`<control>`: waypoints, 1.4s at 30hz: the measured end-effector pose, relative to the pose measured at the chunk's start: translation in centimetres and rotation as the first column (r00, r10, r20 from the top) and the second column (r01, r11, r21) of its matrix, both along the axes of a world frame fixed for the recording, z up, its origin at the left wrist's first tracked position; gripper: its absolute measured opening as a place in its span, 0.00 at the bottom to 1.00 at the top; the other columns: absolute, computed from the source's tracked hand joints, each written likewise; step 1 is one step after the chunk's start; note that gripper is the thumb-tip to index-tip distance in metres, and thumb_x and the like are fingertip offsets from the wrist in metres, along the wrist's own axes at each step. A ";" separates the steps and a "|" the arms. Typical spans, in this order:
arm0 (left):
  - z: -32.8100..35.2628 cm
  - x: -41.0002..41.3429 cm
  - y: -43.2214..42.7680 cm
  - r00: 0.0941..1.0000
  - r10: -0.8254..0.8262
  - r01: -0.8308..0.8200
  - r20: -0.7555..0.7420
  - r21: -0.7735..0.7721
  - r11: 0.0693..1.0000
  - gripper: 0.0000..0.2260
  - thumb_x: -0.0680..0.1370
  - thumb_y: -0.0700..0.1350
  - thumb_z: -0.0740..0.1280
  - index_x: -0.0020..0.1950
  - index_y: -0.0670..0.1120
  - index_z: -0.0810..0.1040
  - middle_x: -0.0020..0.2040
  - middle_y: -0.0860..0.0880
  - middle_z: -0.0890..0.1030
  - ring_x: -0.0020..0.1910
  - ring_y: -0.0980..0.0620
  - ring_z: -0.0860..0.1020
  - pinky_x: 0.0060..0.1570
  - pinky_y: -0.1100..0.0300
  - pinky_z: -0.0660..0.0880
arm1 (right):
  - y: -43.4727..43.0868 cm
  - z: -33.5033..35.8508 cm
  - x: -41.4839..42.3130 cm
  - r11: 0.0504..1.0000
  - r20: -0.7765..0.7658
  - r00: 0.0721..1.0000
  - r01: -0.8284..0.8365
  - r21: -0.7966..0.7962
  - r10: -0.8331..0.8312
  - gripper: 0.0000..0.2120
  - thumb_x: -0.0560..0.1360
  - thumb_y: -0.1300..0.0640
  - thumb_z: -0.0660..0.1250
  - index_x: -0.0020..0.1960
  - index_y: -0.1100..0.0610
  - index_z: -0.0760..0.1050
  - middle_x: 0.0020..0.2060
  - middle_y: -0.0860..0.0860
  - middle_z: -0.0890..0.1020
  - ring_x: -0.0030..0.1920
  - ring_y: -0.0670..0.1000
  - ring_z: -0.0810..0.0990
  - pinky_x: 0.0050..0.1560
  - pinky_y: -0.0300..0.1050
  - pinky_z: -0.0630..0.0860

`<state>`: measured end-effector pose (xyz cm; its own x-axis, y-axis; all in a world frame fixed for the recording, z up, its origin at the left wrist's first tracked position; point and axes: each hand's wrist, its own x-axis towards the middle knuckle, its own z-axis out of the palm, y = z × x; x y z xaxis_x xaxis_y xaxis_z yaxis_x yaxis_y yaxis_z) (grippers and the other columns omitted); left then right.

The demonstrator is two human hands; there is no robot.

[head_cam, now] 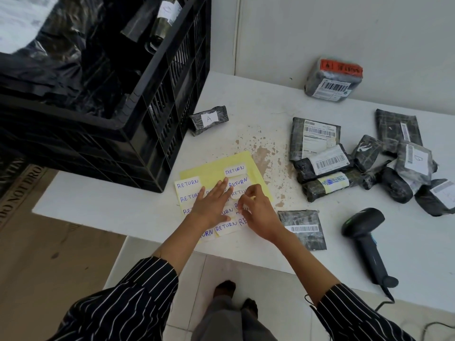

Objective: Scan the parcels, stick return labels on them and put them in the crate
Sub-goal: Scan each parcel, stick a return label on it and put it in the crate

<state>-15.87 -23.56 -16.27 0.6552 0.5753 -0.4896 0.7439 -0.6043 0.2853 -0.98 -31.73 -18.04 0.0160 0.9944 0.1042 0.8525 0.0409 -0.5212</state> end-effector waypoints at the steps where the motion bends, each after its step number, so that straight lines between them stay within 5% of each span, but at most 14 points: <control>1: 0.0 0.0 -0.1 1.000 0.011 -0.011 0.021 -0.008 1.000 0.37 0.78 0.52 0.64 0.78 0.49 0.43 0.76 0.51 0.33 0.76 0.54 0.37 0.73 0.46 0.39 | 0.0 0.1 0.0 1.000 -0.012 1.000 0.009 -0.008 -0.009 0.06 0.69 0.68 0.69 0.43 0.60 0.76 0.48 0.59 0.72 0.46 0.58 0.75 0.41 0.55 0.75; 7: -0.2 0.1 -0.6 0.918 0.239 -0.192 0.316 -0.174 0.966 0.24 0.76 0.44 0.67 0.71 0.48 0.66 0.78 0.51 0.48 0.76 0.55 0.42 0.72 0.49 0.33 | 0.4 0.6 0.5 0.997 -0.076 0.996 0.038 -0.060 -0.042 0.07 0.70 0.68 0.67 0.47 0.60 0.78 0.48 0.56 0.73 0.42 0.57 0.76 0.39 0.48 0.73; 13: -1.6 1.4 -1.0 0.775 0.422 -0.428 0.470 -0.100 0.898 0.09 0.78 0.47 0.66 0.52 0.44 0.79 0.71 0.50 0.65 0.71 0.53 0.63 0.73 0.50 0.40 | 0.1 0.3 0.0 0.996 -0.114 0.990 0.079 -0.030 -0.082 0.03 0.71 0.66 0.68 0.44 0.60 0.78 0.47 0.55 0.74 0.40 0.56 0.76 0.36 0.48 0.73; 20: -2.2 2.2 -1.7 0.718 0.457 -0.517 0.525 -0.037 0.855 0.06 0.74 0.46 0.70 0.43 0.43 0.81 0.63 0.50 0.70 0.65 0.52 0.68 0.73 0.53 0.42 | -1.5 -1.0 -0.5 0.991 -0.134 0.984 0.124 0.044 -0.117 0.02 0.73 0.63 0.65 0.44 0.59 0.75 0.54 0.58 0.70 0.45 0.57 0.75 0.39 0.51 0.76; 25: -2.1 2.2 -1.9 0.729 0.443 -0.509 0.521 -0.021 0.861 0.07 0.75 0.46 0.70 0.44 0.43 0.80 0.63 0.50 0.70 0.64 0.52 0.68 0.72 0.54 0.41 | -2.1 -1.6 -1.0 0.972 -0.146 0.968 0.220 0.085 -0.206 0.07 0.78 0.59 0.61 0.52 0.63 0.73 0.49 0.46 0.70 0.45 0.42 0.73 0.43 0.43 0.71; 29: -2.3 2.0 -1.9 0.718 0.444 -0.508 0.536 -0.032 0.861 0.07 0.74 0.45 0.70 0.43 0.42 0.80 0.63 0.50 0.70 0.65 0.53 0.68 0.73 0.53 0.42 | -2.4 -1.7 -0.9 0.984 -0.169 0.973 0.169 0.050 -0.158 0.04 0.75 0.65 0.62 0.47 0.62 0.76 0.55 0.57 0.69 0.53 0.52 0.74 0.46 0.44 0.75; 34: -2.7 1.7 -1.6 0.695 0.449 -0.489 0.562 -0.089 0.868 0.07 0.73 0.45 0.72 0.40 0.42 0.82 0.62 0.49 0.71 0.66 0.54 0.68 0.73 0.50 0.43 | -2.4 -1.4 -0.9 0.981 -0.243 0.952 0.195 0.005 -0.188 0.12 0.72 0.67 0.65 0.55 0.61 0.76 0.56 0.55 0.67 0.56 0.48 0.70 0.51 0.35 0.69; 37: -2.8 1.6 -1.6 0.687 0.446 -0.491 0.574 -0.086 0.867 0.07 0.73 0.45 0.72 0.40 0.42 0.82 0.62 0.49 0.72 0.65 0.54 0.68 0.73 0.51 0.43 | -2.2 -1.9 -1.2 0.976 -0.271 0.941 0.216 0.017 -0.204 0.08 0.72 0.63 0.65 0.50 0.59 0.79 0.56 0.57 0.68 0.56 0.55 0.72 0.55 0.46 0.72; 42: -2.8 1.6 -1.7 0.698 0.431 -0.491 0.572 -0.056 0.869 0.07 0.73 0.45 0.72 0.40 0.42 0.81 0.62 0.50 0.72 0.65 0.54 0.69 0.73 0.51 0.44 | -2.0 -2.1 -1.6 0.969 -0.187 0.957 0.237 0.065 -0.222 0.04 0.73 0.60 0.64 0.42 0.60 0.77 0.54 0.60 0.70 0.48 0.61 0.74 0.45 0.58 0.75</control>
<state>-14.23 -25.31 -19.09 0.4303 0.9008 -0.0584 0.6671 -0.2738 0.6928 -2.60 -33.68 -20.15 0.2687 0.9492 0.1635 0.7384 -0.0940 -0.6678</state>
